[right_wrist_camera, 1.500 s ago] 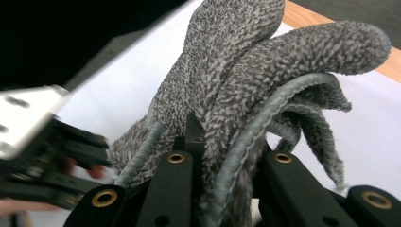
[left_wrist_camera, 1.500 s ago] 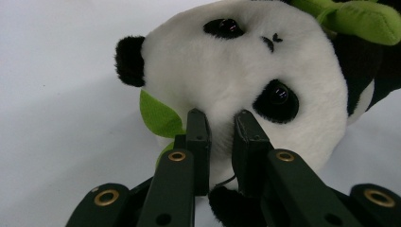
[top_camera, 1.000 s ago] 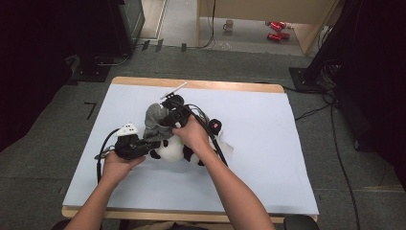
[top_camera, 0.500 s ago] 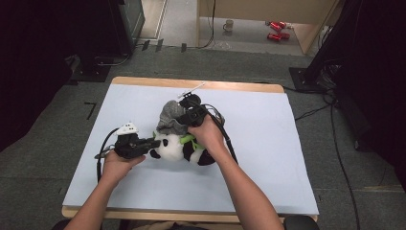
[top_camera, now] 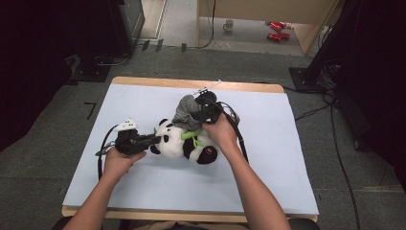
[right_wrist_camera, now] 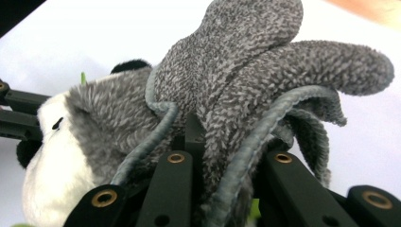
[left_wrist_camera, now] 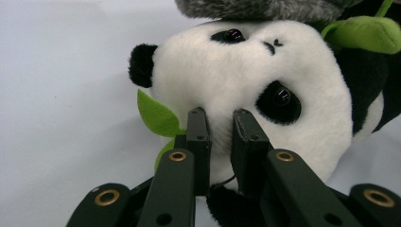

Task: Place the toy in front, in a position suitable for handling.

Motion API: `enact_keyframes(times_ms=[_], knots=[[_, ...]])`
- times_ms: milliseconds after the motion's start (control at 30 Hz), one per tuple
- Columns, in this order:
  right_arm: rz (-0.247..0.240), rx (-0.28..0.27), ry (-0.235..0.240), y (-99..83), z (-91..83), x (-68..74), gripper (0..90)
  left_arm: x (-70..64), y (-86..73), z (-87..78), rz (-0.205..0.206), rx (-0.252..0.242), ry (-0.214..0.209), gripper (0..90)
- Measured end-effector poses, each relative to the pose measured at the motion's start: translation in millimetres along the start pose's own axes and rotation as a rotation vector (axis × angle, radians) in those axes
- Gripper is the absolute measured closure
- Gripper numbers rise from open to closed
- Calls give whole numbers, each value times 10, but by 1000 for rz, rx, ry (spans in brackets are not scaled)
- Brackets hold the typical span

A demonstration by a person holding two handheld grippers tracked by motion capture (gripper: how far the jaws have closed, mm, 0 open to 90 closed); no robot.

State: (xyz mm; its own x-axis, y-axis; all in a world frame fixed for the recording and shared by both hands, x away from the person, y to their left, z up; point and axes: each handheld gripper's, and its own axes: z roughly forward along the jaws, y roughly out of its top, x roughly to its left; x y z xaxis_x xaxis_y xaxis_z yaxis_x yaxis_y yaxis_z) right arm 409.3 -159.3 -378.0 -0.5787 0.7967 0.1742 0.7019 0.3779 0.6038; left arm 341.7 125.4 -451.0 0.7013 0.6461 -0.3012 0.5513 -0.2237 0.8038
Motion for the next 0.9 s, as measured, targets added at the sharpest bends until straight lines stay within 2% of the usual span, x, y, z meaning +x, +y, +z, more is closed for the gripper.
enact_keyframes(times_ms=[100,233,400,567,767,900], knots=[[22,-27,-9,26,-102,-23,795,31,13,16,-11,5,1,797],[34,-77,29,76,-255,15,795,67,38,41,-26,-1,-2,800],[7,-116,85,146,-358,191,795,88,75,66,-32,-6,0,802],[-30,-134,138,201,-401,424,795,120,98,87,-37,-5,-4,803],[-47,-100,212,184,-274,619,795,140,118,102,-47,-13,-10,805],[-51,-39,185,108,-75,632,795,146,119,102,-46,-17,-12,805]])
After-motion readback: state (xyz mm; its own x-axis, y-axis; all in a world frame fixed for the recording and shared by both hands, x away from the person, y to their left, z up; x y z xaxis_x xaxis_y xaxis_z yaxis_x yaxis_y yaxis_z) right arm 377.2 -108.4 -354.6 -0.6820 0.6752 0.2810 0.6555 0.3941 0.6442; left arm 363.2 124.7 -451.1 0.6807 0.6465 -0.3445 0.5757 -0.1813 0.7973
